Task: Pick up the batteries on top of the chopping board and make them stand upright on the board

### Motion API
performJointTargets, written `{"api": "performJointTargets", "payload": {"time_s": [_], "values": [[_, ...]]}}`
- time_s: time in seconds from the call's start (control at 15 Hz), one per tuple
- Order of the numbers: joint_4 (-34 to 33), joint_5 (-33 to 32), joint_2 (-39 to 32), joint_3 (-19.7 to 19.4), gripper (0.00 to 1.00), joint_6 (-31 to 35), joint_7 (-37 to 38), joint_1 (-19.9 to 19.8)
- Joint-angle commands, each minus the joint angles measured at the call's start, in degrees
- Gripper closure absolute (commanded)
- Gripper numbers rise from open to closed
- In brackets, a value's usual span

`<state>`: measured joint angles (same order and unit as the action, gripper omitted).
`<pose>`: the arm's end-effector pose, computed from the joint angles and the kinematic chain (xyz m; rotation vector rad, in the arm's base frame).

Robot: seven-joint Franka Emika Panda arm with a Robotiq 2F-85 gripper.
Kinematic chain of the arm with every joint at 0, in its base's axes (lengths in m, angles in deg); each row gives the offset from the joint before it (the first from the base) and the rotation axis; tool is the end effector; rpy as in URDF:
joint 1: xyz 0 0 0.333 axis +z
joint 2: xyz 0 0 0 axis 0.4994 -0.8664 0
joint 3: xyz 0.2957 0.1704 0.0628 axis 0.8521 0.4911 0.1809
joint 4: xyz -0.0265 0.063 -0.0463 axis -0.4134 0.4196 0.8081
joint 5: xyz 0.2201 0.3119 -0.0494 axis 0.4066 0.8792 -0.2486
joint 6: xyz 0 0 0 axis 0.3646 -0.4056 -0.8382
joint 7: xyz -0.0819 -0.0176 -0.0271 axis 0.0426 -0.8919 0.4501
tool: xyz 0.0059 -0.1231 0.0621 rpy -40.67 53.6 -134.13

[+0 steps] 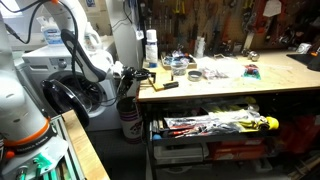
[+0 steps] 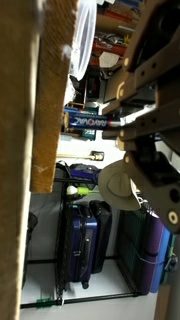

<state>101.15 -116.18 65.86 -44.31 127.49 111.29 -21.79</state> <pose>0.4772 0.0469 0.2485 1.7820 -0.7195 1.6789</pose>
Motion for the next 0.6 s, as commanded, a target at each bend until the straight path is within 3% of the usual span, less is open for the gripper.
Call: {"api": "performJointTargets", "payload": {"time_s": [0.0, 0.53], "values": [[-1.39, 2.45, -0.62, 0.60, 0.96, -1.01, 2.15, -0.04], [-3.81, 3.38, -1.61, 0.87, 0.96, -0.40, 2.21, 0.05]]}}
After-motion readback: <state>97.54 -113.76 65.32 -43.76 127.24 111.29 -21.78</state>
